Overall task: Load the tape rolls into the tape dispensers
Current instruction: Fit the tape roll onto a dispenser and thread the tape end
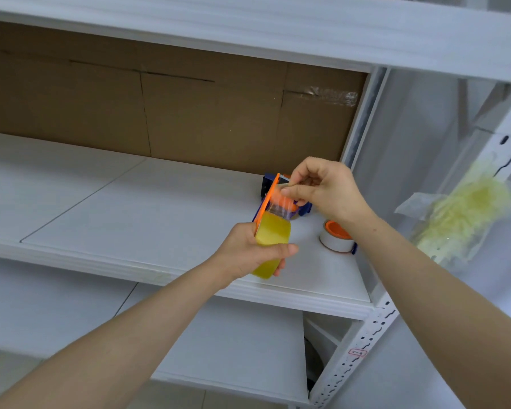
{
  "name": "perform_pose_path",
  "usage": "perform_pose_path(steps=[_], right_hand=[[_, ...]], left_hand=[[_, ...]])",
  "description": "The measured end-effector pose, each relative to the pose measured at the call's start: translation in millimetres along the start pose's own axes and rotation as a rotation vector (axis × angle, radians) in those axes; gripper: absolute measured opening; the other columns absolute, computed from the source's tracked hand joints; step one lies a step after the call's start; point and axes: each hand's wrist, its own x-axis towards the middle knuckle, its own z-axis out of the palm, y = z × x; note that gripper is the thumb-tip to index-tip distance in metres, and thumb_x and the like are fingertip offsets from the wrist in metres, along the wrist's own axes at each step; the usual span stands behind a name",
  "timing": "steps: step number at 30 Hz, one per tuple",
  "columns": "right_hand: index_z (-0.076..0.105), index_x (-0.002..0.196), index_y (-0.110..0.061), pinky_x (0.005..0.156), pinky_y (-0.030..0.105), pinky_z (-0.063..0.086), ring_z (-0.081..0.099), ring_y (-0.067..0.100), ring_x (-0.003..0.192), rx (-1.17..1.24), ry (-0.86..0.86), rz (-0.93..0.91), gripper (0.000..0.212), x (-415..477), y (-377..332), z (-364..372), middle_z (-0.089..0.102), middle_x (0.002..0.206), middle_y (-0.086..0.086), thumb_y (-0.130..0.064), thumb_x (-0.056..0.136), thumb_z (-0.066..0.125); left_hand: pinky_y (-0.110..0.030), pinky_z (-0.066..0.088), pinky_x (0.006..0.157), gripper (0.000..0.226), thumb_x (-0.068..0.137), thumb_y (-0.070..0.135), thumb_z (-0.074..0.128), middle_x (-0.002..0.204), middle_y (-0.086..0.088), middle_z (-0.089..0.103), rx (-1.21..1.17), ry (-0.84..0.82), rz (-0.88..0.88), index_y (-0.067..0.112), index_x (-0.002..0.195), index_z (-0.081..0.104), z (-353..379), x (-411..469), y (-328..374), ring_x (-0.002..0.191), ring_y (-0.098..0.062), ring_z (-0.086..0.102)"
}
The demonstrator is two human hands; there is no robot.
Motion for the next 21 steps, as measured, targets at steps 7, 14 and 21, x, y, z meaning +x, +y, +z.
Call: perform_pose_path(steps=[7, 14, 21], right_hand=[[0.060, 0.070, -0.012, 0.055, 0.021, 0.054, 0.065, 0.004, 0.061, 0.066, -0.086, 0.051, 0.018, 15.3, 7.1, -12.8, 0.066, 0.069, 0.001, -0.005, 0.072, 0.077], [0.063, 0.078, -0.002, 0.061, 0.020, 0.057, 0.069, 0.013, 0.070, 0.132, -0.227, 0.159, 0.014, 20.1, 10.0, -19.3, 0.071, 0.074, 0.008, 0.000, 0.072, 0.076], [0.064, 0.080, -0.006, 0.069, 0.028, 0.059, 0.067, 0.000, 0.066, -0.087, -0.278, 0.167, 0.015, 17.6, 7.2, -18.3, 0.070, 0.075, -0.002, -0.001, 0.073, 0.076]], left_hand=[[-0.025, 0.054, 0.055, 0.013, 0.078, 0.014, 0.074, 0.063, -0.007, 0.065, -0.011, -0.016, 0.031, 0.007, 0.079, 0.063, -0.7, -0.9, 1.2, 0.052, -0.017, 0.062], [-0.028, 0.052, 0.054, 0.013, 0.078, 0.011, 0.073, 0.061, -0.010, 0.062, 0.000, -0.047, 0.011, 0.005, 0.078, 0.062, -7.2, -3.4, -0.9, 0.050, -0.020, 0.058], [-0.027, 0.051, 0.056, 0.004, 0.086, 0.006, 0.062, 0.065, -0.012, 0.064, -0.005, -0.061, -0.025, 0.003, 0.088, 0.061, -6.0, -2.6, -5.0, 0.052, -0.021, 0.060]])
